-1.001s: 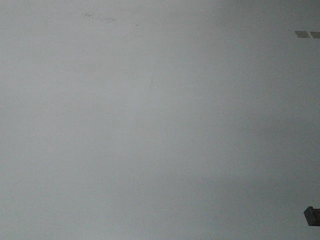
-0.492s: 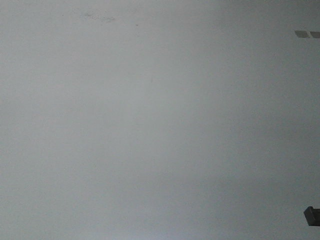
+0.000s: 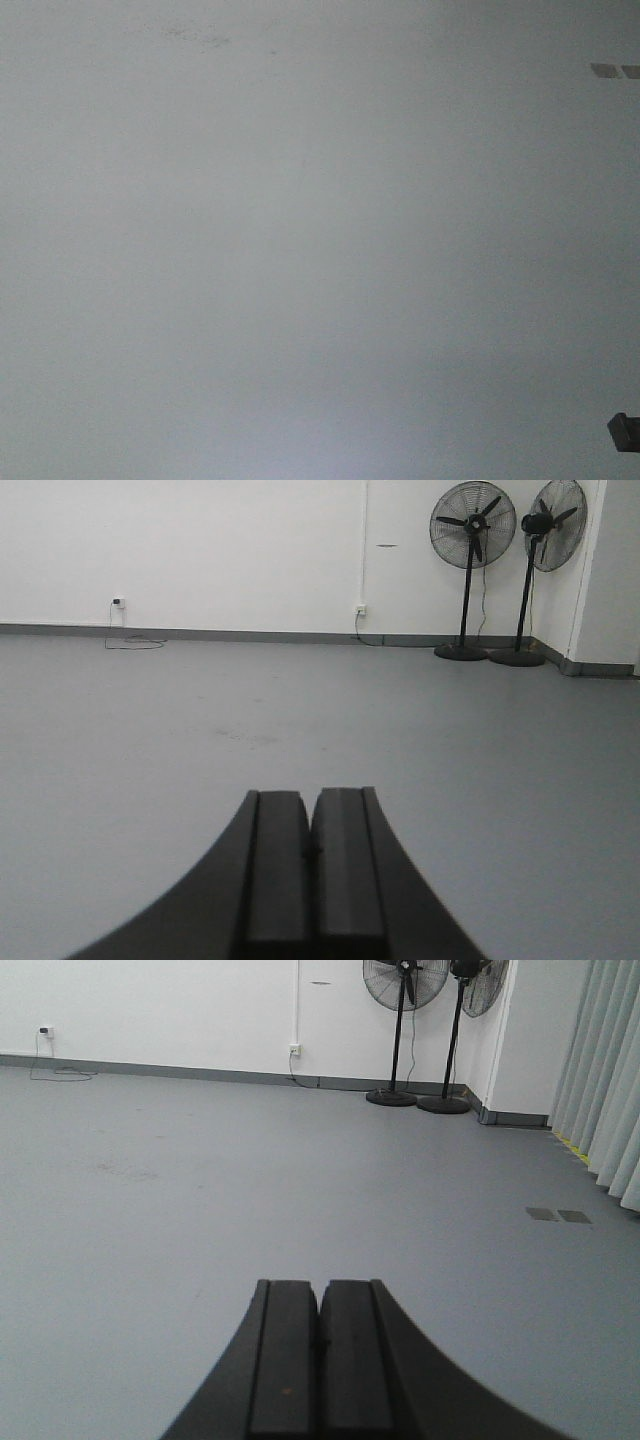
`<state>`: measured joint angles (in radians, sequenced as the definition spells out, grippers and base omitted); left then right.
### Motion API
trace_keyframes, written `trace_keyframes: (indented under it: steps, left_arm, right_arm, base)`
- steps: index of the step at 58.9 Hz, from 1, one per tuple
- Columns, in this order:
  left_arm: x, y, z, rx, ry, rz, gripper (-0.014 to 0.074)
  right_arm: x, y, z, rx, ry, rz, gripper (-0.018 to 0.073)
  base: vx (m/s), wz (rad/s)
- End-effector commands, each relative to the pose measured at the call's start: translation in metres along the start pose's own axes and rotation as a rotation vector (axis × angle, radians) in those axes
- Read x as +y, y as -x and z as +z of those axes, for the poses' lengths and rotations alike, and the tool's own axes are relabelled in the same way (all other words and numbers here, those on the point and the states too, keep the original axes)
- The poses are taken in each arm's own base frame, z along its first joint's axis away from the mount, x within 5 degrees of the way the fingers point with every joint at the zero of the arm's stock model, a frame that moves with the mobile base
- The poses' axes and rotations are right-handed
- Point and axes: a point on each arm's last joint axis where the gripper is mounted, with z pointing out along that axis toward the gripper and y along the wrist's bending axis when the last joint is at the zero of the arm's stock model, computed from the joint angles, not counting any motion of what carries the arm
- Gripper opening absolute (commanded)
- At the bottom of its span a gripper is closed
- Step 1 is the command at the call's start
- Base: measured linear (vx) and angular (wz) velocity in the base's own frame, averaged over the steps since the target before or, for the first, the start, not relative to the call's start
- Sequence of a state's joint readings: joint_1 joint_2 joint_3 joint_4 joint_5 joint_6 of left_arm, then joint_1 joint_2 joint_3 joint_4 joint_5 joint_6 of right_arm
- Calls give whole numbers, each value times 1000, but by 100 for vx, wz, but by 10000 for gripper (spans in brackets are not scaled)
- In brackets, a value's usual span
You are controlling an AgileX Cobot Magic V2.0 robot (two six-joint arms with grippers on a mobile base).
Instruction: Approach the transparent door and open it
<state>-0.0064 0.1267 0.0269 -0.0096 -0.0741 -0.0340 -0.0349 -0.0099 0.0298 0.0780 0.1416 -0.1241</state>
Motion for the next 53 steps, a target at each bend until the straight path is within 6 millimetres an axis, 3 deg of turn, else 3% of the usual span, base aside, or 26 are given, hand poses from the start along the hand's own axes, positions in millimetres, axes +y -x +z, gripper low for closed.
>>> trace_keyframes:
  steps: [1, 53]
  left_arm:
    - [0, -3, 1, -43, -3, -9, -6]
    - [0, -3, 1, -43, -3, -9, -6]
  right_arm:
    - [-1, 4, 0, -81, -17, -3, -8]
    - [-1, 4, 0, -81, -17, -3, -8]
  base:
    - [10, 1]
    - [12, 0]
